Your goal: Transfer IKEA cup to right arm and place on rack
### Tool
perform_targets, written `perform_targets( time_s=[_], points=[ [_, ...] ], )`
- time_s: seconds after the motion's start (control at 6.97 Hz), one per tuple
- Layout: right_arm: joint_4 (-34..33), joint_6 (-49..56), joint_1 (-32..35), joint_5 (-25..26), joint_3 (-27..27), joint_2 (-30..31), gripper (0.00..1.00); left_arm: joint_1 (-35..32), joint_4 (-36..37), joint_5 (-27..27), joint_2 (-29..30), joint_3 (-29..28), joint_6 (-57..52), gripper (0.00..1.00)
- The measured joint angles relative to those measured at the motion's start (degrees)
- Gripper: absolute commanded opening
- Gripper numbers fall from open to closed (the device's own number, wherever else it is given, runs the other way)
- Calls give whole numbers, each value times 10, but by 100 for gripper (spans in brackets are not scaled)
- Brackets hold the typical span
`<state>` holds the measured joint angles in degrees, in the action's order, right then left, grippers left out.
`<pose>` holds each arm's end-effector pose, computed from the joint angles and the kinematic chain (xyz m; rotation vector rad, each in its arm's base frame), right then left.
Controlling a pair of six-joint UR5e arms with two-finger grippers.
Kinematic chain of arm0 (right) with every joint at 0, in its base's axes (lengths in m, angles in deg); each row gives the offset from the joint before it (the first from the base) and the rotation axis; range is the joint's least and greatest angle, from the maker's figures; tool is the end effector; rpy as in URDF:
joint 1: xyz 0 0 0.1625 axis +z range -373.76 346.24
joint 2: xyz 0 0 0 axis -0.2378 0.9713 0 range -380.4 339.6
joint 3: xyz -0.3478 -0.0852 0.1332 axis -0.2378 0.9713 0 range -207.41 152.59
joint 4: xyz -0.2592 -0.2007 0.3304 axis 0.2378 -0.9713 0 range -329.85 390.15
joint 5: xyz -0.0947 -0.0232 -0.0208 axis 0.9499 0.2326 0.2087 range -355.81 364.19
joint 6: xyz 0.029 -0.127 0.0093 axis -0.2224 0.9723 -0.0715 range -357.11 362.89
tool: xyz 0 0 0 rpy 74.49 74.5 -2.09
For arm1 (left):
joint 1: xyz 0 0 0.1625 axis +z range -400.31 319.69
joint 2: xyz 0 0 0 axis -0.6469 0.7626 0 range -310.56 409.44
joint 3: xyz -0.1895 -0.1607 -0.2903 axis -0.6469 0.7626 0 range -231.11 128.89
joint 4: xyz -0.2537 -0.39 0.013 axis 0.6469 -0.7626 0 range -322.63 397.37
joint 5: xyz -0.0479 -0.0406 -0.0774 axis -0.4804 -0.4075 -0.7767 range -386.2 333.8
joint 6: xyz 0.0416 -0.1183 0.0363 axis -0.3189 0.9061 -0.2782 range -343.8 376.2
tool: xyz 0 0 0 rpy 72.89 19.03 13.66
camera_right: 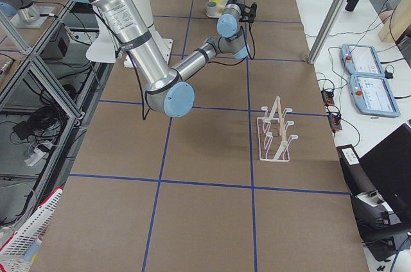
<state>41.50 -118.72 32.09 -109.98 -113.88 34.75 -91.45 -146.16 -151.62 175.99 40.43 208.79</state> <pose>-0.3740 -0.5000 0.0901 0.0691 -2.2473 0.2398 0.3265 -0.4970 0.0492 -1.2623 1.8797 -0.8179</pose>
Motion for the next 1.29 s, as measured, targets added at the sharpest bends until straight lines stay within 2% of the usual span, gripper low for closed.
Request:
perform_targets(
  time_s=[0.57,1.29],
  points=[
    [107,-13,-49,106,33,-24,98,1,-5,1,1,6,36,0],
    [118,-13,-53,129,38,-29,97,14,-4,1,-4,23,42,0]
  ],
)
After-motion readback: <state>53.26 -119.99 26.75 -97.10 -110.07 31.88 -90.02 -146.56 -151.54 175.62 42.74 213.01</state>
